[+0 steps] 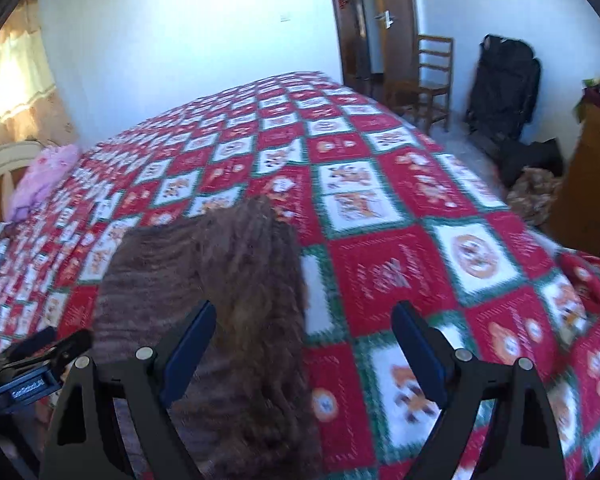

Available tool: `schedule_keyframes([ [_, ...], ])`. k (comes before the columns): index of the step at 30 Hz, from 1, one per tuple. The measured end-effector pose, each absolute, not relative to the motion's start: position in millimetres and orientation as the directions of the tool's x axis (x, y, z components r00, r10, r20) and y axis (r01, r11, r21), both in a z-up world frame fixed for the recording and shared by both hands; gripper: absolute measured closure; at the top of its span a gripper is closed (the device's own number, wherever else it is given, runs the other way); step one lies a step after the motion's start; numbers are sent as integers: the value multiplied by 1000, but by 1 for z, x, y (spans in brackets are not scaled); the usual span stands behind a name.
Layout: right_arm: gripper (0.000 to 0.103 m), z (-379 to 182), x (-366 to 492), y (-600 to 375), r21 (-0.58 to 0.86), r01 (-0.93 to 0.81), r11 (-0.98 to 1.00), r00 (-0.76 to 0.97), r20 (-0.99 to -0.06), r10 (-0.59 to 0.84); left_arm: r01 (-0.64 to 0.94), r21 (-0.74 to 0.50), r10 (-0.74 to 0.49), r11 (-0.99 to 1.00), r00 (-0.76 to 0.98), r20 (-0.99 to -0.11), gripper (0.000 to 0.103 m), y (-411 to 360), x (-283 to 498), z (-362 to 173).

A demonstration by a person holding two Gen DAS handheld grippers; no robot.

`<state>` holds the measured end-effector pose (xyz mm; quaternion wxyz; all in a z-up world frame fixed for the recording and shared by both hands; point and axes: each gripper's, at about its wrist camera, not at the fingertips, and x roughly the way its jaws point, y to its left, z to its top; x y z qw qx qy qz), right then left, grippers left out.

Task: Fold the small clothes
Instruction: 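Grasp the folded sweater's sides with both tools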

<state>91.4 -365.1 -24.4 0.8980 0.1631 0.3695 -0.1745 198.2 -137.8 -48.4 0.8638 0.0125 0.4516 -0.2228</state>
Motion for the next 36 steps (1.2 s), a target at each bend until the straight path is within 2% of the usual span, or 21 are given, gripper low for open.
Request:
schedule_keyframes([
  [4, 13, -34, 119, -373, 225, 395, 891, 670, -734, -112, 377, -240, -403, 895, 447, -798, 4, -159, 215, -54],
  [6, 13, -42, 131, -374, 220, 383, 897, 661, -743, -100, 370, -233, -388, 899, 431, -814, 4, -169, 219, -61],
  [8, 13, -51, 142, -372, 202, 370, 907, 651, -753, -98, 366, -203, -358, 908, 428, -830, 11, -177, 221, -69],
  [11, 13, -65, 152, -371, 192, 372, 908, 631, -770, -96, 370, -167, -327, 914, 427, -843, 13, -185, 218, -79],
  [25, 13, -88, 163, -374, 160, 367, 916, 565, -821, -82, 372, -111, -301, 922, 505, -809, 13, -194, 212, -84],
  [30, 11, -89, 168, -376, 165, 349, 922, 543, -838, -56, 390, -112, -316, 914, 510, -800, 19, -198, 211, -83],
  [36, 11, -81, 158, -378, 229, 345, 910, 619, -784, -38, 390, -125, -327, 912, 509, -796, 20, -197, 211, -84],
])
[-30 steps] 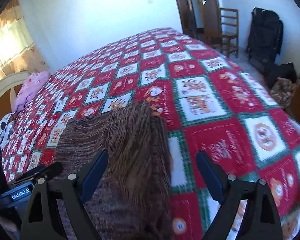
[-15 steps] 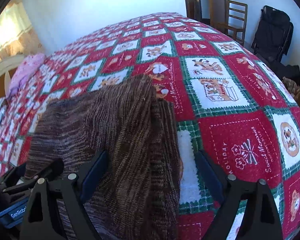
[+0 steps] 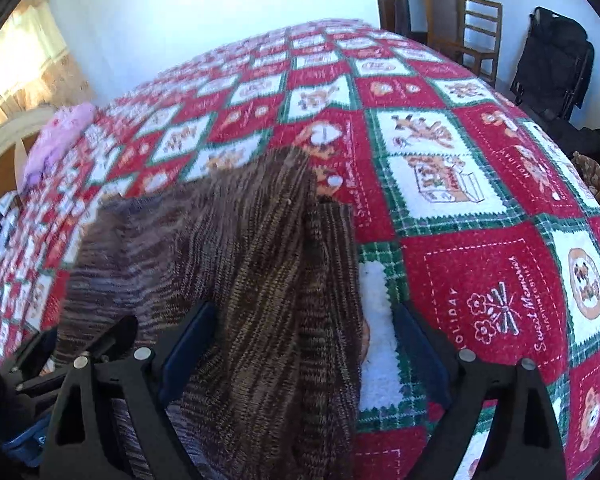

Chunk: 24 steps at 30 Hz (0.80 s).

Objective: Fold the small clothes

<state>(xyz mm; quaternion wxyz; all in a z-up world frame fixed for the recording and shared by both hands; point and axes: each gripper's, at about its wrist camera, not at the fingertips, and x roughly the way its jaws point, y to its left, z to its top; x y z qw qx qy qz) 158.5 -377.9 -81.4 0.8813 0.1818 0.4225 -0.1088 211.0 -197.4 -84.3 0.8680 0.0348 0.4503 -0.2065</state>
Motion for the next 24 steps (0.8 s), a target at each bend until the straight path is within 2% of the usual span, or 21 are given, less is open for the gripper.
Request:
schedule_keyframes([
  [3, 11, -74, 158, -385, 292, 341, 894, 658, -753, -5, 391, -122, -325, 912, 512, -795, 20, -197, 211, -84],
  [7, 11, -74, 167, -393, 337, 348, 875, 644, -764, 38, 390, -125, -328, 912, 512, -794, 20, -198, 211, -84],
  [13, 11, -79, 170, -374, 321, 253, 913, 617, -780, 104, 392, -129, -332, 911, 511, -793, 20, -197, 212, -84],
  [16, 11, -80, 175, -362, 248, 201, 948, 592, -802, 85, 397, -129, -335, 909, 508, -793, 20, -198, 213, -85],
  [19, 12, -85, 178, -376, 309, 243, 919, 602, -791, 107, 394, -141, -343, 908, 505, -792, 20, -196, 213, -85],
  [20, 15, -86, 177, -378, 321, 243, 916, 611, -784, 112, 396, -143, -345, 907, 506, -790, 20, -196, 213, -86],
  [22, 46, -86, 175, -373, 266, 232, 936, 611, -789, 73, 402, -147, -352, 904, 504, -788, 22, -197, 213, -86],
  [23, 52, -86, 172, -371, 274, 214, 938, 623, -778, 86, 413, -158, -367, 897, 498, -786, 28, -197, 212, -86],
  [24, 65, -87, 170, -371, 313, 208, 927, 630, -767, 118, 423, -167, -381, 891, 493, -782, 32, -198, 212, -85],
])
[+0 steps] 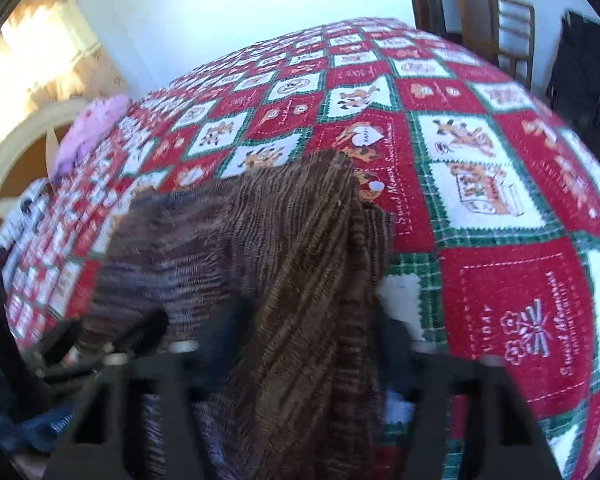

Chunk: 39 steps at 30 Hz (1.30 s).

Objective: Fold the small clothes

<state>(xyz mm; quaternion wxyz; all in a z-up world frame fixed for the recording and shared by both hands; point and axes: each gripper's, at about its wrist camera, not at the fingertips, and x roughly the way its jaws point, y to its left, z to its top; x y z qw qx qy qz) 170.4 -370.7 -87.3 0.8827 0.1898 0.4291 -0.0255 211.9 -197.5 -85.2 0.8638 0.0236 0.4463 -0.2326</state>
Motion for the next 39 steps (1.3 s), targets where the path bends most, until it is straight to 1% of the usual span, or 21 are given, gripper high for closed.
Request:
schedule_keyframes([
  [1, 70, -88, 168, -372, 336, 211, 918, 634, -762, 133, 426, -168, -384, 889, 494, -780, 36, -198, 211, -85],
  [2, 71, -89, 167, -372, 351, 226, 909, 642, -755, 132, 426, -169, -386, 889, 496, -778, 40, -199, 209, -84],
  [4, 75, -88, 165, -369, 351, 242, 905, 650, -751, 118, 425, -166, -384, 890, 502, -775, 46, -200, 207, -83],
  [5, 75, -87, 163, -366, 342, 251, 906, 655, -749, 101, 423, -160, -380, 892, 509, -773, 49, -201, 206, -82],
  [7, 77, -82, 160, -351, 274, 258, 927, 665, -746, 35, 425, -143, -371, 894, 519, -770, 54, -202, 204, -80],
  [9, 77, -80, 158, -345, 243, 265, 933, 672, -741, 3, 424, -134, -363, 895, 522, -772, 55, -203, 203, -80],
  [10, 78, -79, 157, -345, 247, 270, 931, 676, -737, 0, 425, -132, -362, 896, 523, -772, 59, -203, 203, -79],
  [11, 78, -79, 155, -346, 254, 274, 927, 681, -732, 0, 429, -121, -358, 895, 531, -768, 67, -204, 202, -78],
  [13, 79, -74, 151, -347, 275, 283, 919, 700, -714, -2, 459, -58, -338, 886, 555, -760, 74, -212, 197, -72],
  [14, 79, -69, 147, -348, 289, 286, 914, 714, -700, -2, 474, -26, -327, 880, 565, -758, 76, -216, 194, -70],
  [15, 80, -62, 141, -347, 302, 287, 909, 733, -681, -5, 482, -10, -323, 876, 572, -754, 76, -220, 191, -66],
  [17, 80, -47, 129, -346, 314, 290, 904, 761, -648, -19, 496, -25, -349, 868, 572, -742, 76, -224, 188, -58],
  [21, 80, -14, 96, -349, 284, 339, 897, 796, -594, -113, 555, -80, -432, 828, 541, -721, 76, -243, 180, -42],
  [26, 80, 10, 56, -379, 226, 444, 867, 790, -556, -260, 664, -131, -554, 736, 480, -681, 76, -292, 158, -26],
  [31, 80, 1, 26, -434, 233, 575, 785, 725, -589, -356, 731, -173, -608, 660, 384, -695, 76, -351, 144, -36],
  [33, 80, -10, 13, -454, 245, 632, 735, 689, -612, -388, 761, -155, -609, 629, 359, -707, 76, -373, 136, -44],
  [36, 80, -30, 2, -471, 250, 677, 692, 647, -651, -398, 785, -84, -576, 614, 373, -728, 75, -398, 125, -56],
  [37, 80, -36, -1, -473, 254, 686, 682, 638, -660, -396, 784, -64, -567, 617, 387, -727, 73, -401, 124, -59],
  [39, 78, -49, -8, -483, 298, 710, 638, 626, -681, -379, 781, -30, -555, 623, 415, -721, 64, -402, 123, -60],
])
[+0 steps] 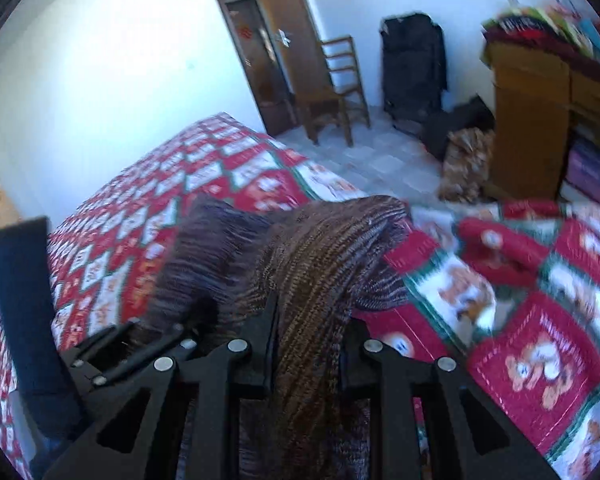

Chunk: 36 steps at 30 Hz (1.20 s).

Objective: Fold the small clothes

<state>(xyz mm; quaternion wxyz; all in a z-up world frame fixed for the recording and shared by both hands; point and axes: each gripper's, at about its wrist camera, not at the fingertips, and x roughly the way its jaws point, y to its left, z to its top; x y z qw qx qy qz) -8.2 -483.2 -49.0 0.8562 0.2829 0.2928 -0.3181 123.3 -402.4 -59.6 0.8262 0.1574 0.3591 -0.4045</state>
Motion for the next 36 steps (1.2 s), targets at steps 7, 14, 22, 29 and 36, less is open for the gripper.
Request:
schedule_keyframes([
  [7, 70, -51, -42, -481, 402, 748, 528, 626, -691, -362, 749, 49, -499, 661, 488, -716, 38, -383, 123, -50],
  [14, 63, 4, -89, -421, 339, 765, 548, 624, -601, -500, 710, 99, -490, 698, 573, -657, 15, -328, 96, -11],
  [22, 36, 33, -112, -351, 232, 768, 596, 617, -517, -593, 690, 75, -535, 720, 621, -574, 0, -260, 57, 24],
  [29, 36, 54, -129, -317, 191, 777, 600, 613, -445, -653, 664, 118, -530, 738, 680, -506, 0, -225, 33, 42],
  [36, 36, 64, -137, -304, 203, 781, 591, 615, -414, -671, 679, 36, -562, 734, 636, -528, 0, -209, 35, 48],
])
